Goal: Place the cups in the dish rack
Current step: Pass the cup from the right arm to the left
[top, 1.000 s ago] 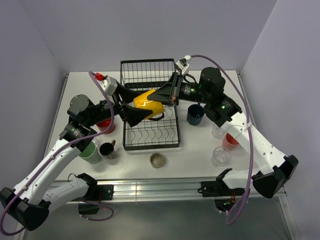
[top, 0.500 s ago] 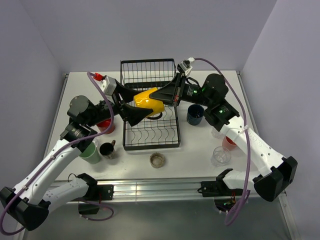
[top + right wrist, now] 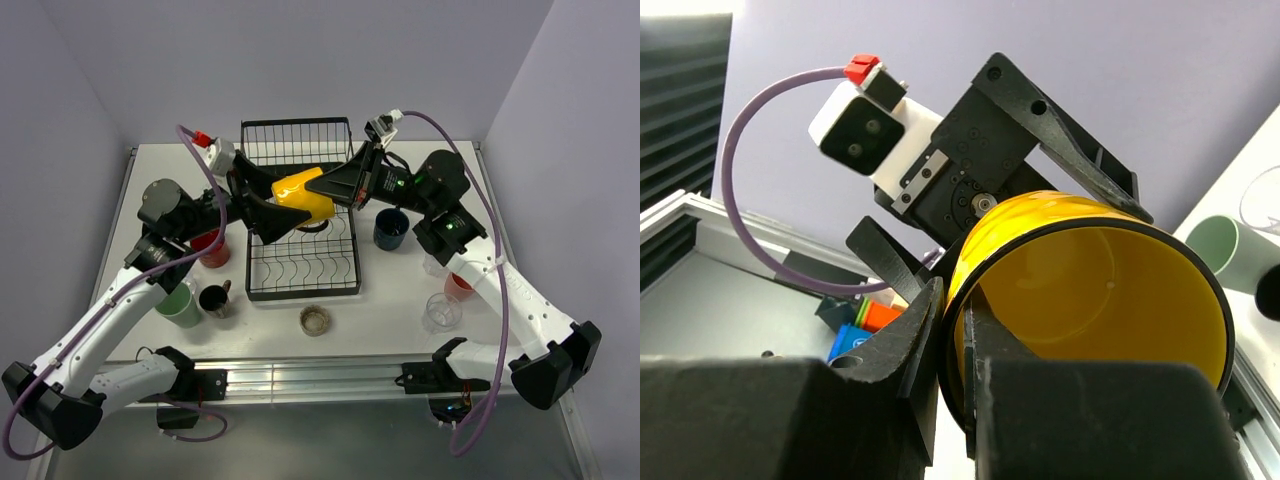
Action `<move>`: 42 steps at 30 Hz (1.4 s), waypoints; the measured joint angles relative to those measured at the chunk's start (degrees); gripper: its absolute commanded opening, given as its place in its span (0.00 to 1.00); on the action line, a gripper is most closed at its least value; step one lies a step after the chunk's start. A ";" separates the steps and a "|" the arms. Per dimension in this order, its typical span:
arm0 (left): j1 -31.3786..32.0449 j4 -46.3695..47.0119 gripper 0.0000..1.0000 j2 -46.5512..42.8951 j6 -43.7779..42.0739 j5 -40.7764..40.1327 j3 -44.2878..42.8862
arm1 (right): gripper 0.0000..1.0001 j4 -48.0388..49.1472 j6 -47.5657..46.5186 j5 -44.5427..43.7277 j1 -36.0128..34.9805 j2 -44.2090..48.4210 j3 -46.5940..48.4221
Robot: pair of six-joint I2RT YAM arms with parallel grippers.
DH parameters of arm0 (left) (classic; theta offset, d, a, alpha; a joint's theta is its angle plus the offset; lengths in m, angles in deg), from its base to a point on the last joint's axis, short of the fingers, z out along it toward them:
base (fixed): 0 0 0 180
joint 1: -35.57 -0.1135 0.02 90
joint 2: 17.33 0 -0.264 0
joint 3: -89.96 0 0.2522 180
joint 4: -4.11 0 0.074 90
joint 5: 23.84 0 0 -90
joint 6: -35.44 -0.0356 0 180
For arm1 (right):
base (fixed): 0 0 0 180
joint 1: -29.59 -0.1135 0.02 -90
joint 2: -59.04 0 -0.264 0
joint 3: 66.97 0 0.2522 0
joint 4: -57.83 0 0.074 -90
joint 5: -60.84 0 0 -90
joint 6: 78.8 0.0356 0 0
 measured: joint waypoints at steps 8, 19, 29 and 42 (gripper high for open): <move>0.00 0.07 0.88 0.42 2.27 0.39 -0.50 | 0.00 1.33 0.04 -0.55 0.07 0.70 -0.72; -0.07 -1.05 0.00 0.79 3.39 1.40 -0.50 | 0.04 2.95 -0.48 -2.49 0.04 2.03 -3.76; 0.37 -7.10 0.00 -0.42 5.95 -0.15 -0.48 | 0.45 -2.97 -10.91 -8.41 -1.09 5.46 -4.90; 0.20 -22.53 0.00 -1.36 6.16 -10.23 -0.59 | 0.59 -13.97 -20.96 -24.59 -1.05 9.51 -7.08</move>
